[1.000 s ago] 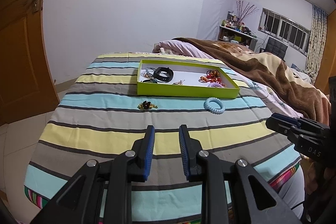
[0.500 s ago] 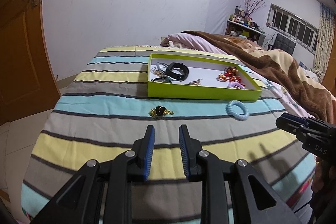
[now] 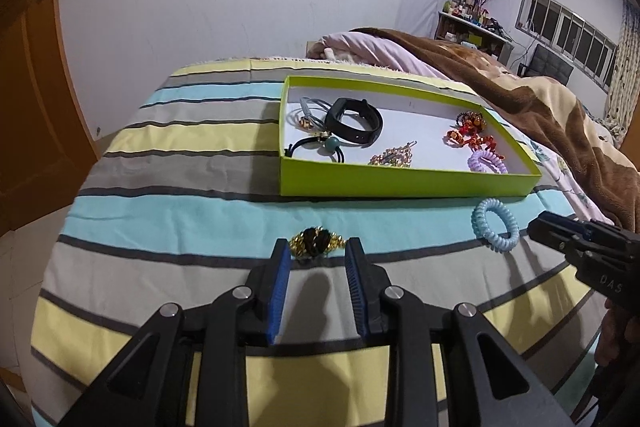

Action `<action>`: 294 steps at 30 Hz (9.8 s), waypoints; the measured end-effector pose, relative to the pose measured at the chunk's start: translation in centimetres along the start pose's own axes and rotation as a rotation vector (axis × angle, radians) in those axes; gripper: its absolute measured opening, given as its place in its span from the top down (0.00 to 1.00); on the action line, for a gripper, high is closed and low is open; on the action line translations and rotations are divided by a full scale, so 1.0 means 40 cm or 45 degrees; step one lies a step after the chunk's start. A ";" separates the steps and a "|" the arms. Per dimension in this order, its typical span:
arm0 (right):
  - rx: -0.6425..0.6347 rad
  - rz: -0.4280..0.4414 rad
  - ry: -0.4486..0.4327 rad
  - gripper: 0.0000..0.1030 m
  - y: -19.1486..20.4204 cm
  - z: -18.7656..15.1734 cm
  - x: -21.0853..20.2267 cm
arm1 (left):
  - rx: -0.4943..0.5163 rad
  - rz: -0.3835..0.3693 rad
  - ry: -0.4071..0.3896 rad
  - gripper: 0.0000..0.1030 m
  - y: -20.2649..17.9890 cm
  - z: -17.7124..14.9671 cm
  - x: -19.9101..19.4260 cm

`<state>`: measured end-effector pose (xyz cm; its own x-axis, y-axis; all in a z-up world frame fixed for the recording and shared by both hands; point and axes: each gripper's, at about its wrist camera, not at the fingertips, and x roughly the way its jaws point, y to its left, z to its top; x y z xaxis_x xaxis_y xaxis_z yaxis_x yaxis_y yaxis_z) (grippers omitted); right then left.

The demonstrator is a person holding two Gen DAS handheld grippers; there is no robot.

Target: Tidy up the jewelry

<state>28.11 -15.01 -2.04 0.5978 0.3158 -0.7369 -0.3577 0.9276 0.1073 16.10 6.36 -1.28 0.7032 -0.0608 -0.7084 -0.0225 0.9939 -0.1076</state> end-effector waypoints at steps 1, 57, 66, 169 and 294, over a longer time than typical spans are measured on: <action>0.000 0.002 0.007 0.73 -0.001 0.004 0.006 | -0.002 -0.001 0.007 0.70 0.000 0.003 0.005; -0.008 0.015 -0.263 0.91 0.016 -0.082 -0.288 | 0.080 -0.087 -0.212 0.80 -0.146 -0.068 -0.259; -0.002 0.016 -0.291 0.91 0.008 -0.079 -0.309 | 0.094 -0.093 -0.240 0.80 -0.173 -0.066 -0.280; -0.063 -0.019 -0.221 0.75 0.042 -0.042 -0.203 | 0.093 -0.081 -0.179 0.70 -0.180 0.004 -0.154; -0.108 -0.047 -0.307 0.75 0.117 -0.243 -0.374 | 0.096 0.121 -0.251 0.70 -0.192 -0.225 -0.329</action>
<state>10.53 -17.34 3.00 0.7618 0.3299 -0.5575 -0.3854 0.9225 0.0193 0.64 -1.28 2.58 0.8257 0.0448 -0.5624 -0.0471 0.9988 0.0105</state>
